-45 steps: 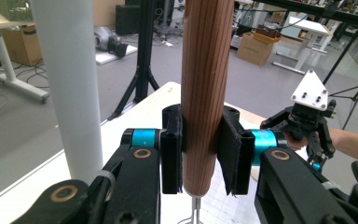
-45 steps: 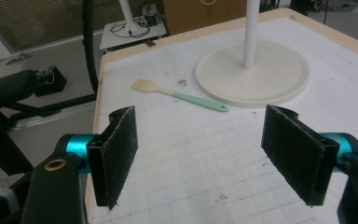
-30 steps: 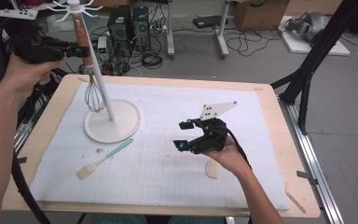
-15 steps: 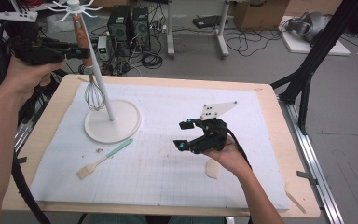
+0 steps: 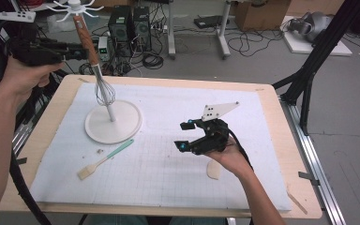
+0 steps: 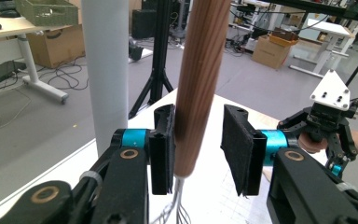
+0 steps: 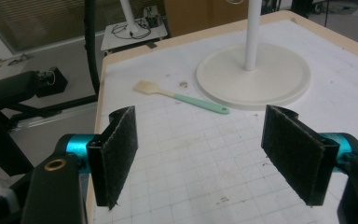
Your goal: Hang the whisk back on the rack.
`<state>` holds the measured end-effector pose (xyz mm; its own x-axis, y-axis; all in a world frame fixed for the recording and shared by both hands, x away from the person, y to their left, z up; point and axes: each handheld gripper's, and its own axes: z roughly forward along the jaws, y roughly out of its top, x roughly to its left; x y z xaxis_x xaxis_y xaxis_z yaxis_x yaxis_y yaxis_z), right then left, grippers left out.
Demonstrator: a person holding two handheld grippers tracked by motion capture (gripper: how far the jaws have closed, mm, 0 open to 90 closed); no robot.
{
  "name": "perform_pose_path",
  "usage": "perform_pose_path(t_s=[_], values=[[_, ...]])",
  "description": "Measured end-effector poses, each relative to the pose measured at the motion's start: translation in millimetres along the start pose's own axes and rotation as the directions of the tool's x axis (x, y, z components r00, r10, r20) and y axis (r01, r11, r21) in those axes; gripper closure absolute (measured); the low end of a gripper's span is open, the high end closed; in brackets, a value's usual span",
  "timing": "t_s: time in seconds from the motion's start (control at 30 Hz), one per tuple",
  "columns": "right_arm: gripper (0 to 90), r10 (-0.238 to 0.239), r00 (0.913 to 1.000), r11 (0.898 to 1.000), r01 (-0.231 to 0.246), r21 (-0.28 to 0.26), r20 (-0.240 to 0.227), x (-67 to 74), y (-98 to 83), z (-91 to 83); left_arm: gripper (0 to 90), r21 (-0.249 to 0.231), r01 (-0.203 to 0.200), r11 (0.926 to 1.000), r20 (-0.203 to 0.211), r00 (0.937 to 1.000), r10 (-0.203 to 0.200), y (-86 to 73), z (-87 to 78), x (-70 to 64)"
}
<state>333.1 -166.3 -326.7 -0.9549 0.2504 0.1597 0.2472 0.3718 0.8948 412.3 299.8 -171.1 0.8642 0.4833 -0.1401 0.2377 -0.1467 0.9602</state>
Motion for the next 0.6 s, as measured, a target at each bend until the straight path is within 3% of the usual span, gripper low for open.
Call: perform_pose_path(t_s=[0.6], values=[[26.0,0.001,1.0000,1.000,-0.001,-0.003,0.000,0.1,-0.4,-1.5,62.4,-0.017,-0.006,0.9998,-0.012,0.9999,0.006,-0.5,-12.8,-2.8]])
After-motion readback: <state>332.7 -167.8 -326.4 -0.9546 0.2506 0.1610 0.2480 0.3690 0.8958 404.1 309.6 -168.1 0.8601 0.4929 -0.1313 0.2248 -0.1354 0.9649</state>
